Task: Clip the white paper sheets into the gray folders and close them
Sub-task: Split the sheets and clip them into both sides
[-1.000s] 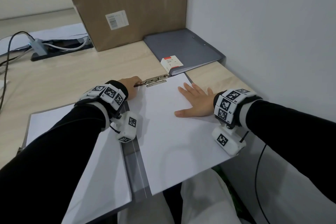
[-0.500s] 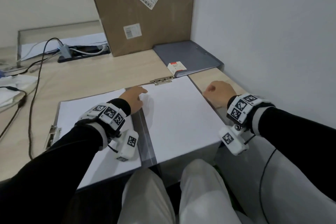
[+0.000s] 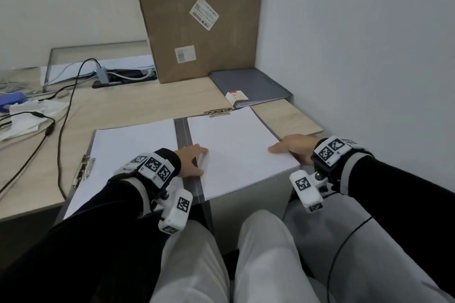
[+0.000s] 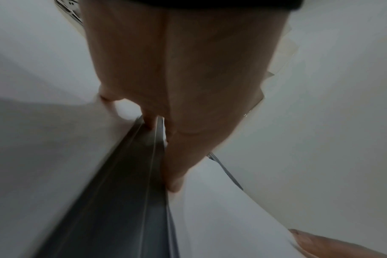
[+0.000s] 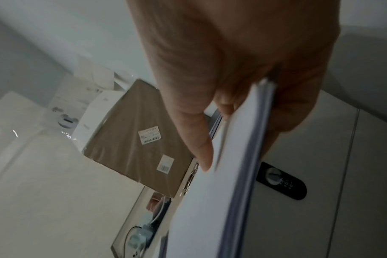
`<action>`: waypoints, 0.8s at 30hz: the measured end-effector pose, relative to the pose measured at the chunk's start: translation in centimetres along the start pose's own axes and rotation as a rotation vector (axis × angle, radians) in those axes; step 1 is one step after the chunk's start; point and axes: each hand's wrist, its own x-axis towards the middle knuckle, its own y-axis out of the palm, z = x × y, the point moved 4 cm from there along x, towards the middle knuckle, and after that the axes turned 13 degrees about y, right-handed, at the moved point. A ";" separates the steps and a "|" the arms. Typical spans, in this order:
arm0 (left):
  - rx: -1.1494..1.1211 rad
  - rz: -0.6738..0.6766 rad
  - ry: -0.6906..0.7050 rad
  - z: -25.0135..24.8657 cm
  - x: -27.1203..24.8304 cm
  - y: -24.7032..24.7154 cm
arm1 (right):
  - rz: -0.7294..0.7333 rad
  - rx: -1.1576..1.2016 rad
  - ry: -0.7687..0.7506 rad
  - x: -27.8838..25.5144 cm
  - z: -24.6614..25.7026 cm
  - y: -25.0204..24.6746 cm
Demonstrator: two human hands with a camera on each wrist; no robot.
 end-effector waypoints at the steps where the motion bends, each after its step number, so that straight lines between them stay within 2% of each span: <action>1: 0.008 0.004 -0.004 0.1 -0.1 0.1 | 0.026 0.042 -0.031 -1.6 0.2 0.5; 3: 0.008 0.000 -0.010 0.3 -0.2 0.3 | 0.079 0.177 -0.074 -5.0 0.6 1.3; 7: -0.034 -0.040 0.006 0.2 -0.5 0.3 | 0.099 0.336 -0.195 -6.5 0.2 1.6; 11: -0.145 -0.167 0.032 0.0 -0.8 -0.3 | -0.009 0.456 -0.272 -6.6 0.6 1.0; 15: -0.176 -0.294 0.022 0.2 -0.7 -1.5 | -0.090 0.563 -0.282 -6.1 1.5 -1.0; 19: -0.201 -0.405 -0.063 1.7 -0.4 -2.9 | -0.145 0.603 -0.282 -4.8 2.3 -3.6; 24: -0.268 -0.498 -0.306 6.0 -0.1 -3.8 | -0.198 0.590 -0.252 -2.8 2.9 -6.4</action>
